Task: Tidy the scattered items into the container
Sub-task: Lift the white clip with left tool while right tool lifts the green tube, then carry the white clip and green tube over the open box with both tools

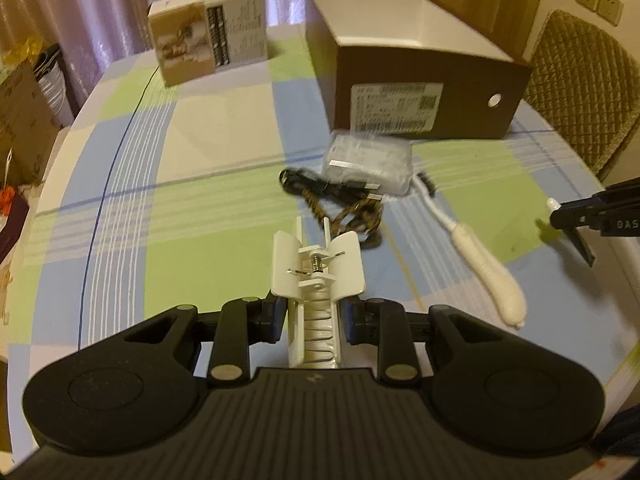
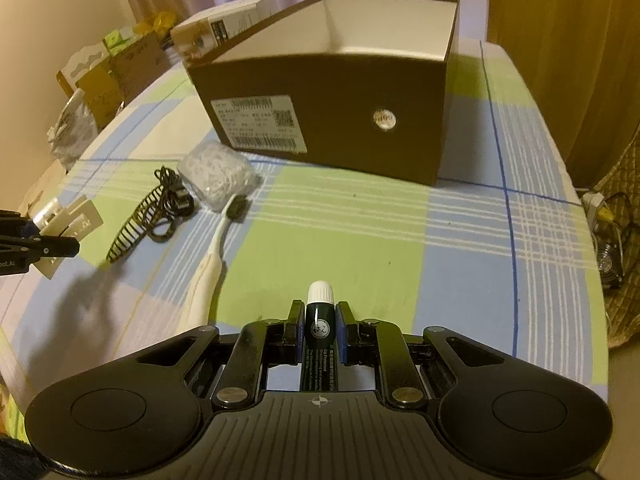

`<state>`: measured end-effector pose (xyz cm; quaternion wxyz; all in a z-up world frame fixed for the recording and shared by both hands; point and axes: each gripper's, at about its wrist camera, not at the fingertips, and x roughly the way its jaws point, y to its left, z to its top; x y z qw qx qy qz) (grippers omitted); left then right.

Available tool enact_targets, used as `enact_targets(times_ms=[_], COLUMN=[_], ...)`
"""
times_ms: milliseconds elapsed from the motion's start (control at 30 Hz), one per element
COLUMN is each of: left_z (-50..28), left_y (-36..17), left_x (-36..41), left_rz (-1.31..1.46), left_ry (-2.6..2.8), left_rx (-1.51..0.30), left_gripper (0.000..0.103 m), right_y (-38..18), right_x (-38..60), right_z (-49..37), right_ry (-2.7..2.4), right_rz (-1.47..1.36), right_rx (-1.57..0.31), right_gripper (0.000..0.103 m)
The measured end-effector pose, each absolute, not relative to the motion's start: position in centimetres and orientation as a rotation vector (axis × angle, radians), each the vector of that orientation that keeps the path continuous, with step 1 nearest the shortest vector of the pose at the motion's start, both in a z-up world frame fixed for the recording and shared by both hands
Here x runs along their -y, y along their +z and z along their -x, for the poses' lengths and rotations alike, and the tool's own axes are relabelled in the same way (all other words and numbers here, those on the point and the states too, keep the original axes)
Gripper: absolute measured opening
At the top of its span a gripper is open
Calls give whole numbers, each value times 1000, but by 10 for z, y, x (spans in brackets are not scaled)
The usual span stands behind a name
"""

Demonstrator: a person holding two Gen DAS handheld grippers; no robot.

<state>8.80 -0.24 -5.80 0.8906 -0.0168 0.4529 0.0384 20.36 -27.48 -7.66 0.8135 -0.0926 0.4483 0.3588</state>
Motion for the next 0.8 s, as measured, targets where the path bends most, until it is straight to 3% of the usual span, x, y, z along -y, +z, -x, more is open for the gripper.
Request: enact_targets(times_ms=[800], left_z=[-181], left_y=[5], left_x=[38], left_rz=[-30], left_ry=[-142], left_rx=[-761], left_gripper=[23], right_y=[-9], right_x=[243], right_z=[-229], right_ry=[809], right_rz=[139], right_rx=[-837], right_gripper=[13])
